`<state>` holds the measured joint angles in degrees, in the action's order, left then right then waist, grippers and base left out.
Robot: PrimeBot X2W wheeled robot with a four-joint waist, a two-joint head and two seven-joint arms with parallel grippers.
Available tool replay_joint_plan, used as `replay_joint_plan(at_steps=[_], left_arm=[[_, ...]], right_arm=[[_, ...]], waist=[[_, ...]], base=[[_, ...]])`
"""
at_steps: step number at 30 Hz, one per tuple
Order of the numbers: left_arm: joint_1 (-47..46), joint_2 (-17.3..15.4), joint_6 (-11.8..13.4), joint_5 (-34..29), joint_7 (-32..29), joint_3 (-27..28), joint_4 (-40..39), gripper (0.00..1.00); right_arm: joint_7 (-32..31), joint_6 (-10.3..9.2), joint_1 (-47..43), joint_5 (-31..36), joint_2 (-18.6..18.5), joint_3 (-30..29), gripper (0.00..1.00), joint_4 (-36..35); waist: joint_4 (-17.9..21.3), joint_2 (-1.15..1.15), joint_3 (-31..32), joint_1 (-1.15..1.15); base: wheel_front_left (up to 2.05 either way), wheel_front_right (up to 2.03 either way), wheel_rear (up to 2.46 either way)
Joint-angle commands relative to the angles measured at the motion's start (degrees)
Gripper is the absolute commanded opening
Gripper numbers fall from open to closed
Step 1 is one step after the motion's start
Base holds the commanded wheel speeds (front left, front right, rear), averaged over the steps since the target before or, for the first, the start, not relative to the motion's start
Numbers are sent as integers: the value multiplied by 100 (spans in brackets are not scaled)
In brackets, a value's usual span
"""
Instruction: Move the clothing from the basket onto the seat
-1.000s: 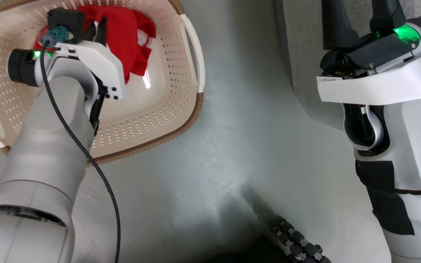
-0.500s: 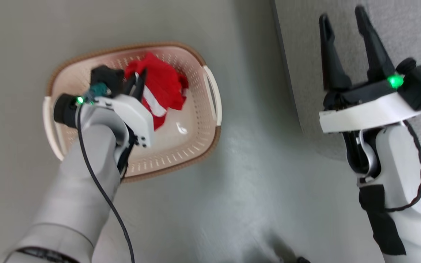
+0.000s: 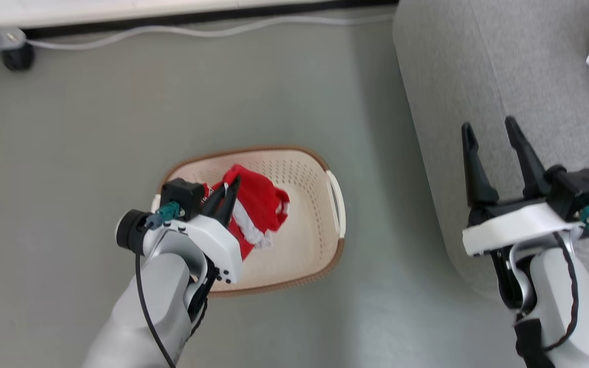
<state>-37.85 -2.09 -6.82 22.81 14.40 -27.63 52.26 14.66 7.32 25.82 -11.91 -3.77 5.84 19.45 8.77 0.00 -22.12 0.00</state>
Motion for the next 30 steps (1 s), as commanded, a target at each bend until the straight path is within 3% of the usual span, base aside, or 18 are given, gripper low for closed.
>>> replay_joint_plan(at_steps=[1, 12, 30], left_arm=[[87, -79, 28, 20, 59, 146, -193, 0], [549, -84, 35, -153, 60, 377, -934, 0], [410, -494, -31, -293, -56, 449, -2170, 0]], right_arm=[[34, 17, -163, 73, -20, 68, 100, -97], [34, 17, -845, 197, -35, -220, 100, 158], [34, 17, -1247, 274, 2, -411, 100, 300]], waist=[[-273, 0, 482, 0], [-578, 0, 1436, 0], [-805, 0, 1940, 0]], base=[[0, 0, 0], [0, 0, 0], [0, 0, 0]])
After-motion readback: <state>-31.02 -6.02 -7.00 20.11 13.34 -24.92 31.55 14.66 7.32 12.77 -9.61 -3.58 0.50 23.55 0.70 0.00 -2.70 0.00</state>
